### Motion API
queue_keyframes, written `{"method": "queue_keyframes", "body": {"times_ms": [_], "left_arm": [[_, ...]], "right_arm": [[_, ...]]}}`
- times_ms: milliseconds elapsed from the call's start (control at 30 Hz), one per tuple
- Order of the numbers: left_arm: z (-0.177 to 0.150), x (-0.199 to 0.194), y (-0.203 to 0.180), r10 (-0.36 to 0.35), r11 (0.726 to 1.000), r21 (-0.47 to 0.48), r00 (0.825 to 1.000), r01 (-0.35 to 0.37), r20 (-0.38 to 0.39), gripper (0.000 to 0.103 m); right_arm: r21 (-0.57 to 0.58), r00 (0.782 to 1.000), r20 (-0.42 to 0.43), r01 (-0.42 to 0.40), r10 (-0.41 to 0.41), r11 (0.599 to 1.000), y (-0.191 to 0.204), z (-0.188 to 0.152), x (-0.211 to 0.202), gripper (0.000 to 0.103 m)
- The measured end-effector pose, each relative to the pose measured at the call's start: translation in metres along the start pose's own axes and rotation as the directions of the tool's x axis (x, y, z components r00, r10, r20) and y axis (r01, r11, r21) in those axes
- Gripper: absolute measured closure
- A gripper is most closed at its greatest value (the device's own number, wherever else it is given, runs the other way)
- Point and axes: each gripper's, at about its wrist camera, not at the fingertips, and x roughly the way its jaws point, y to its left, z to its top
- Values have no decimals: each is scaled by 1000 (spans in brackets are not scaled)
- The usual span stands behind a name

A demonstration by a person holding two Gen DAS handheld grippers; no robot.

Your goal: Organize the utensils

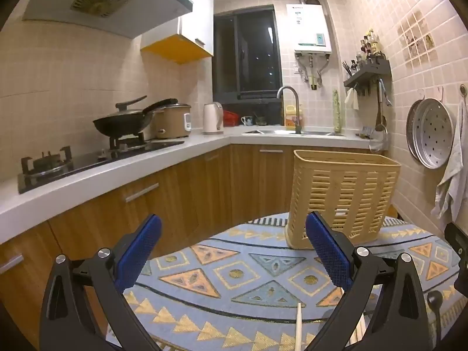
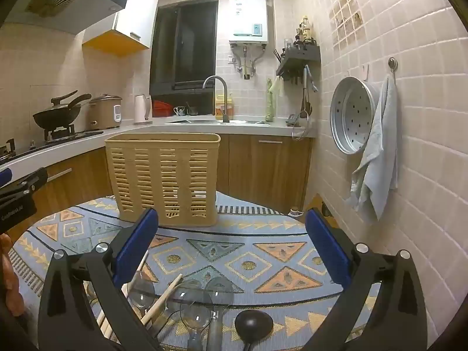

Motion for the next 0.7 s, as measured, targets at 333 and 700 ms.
{"method": "queue_keyframes", "body": {"times_ms": [333,700], "left_arm": [[-4,0,11,25,999,-25,1000,-24,16,7],[-2,-3,6,26,1000,-13,999,-25,23,7]], "right_arm": [[-9,1000,-25,0,0,1000,1,1,5,7],[-14,1000,7,-6,6,1000,3,1,-4,7]]}}
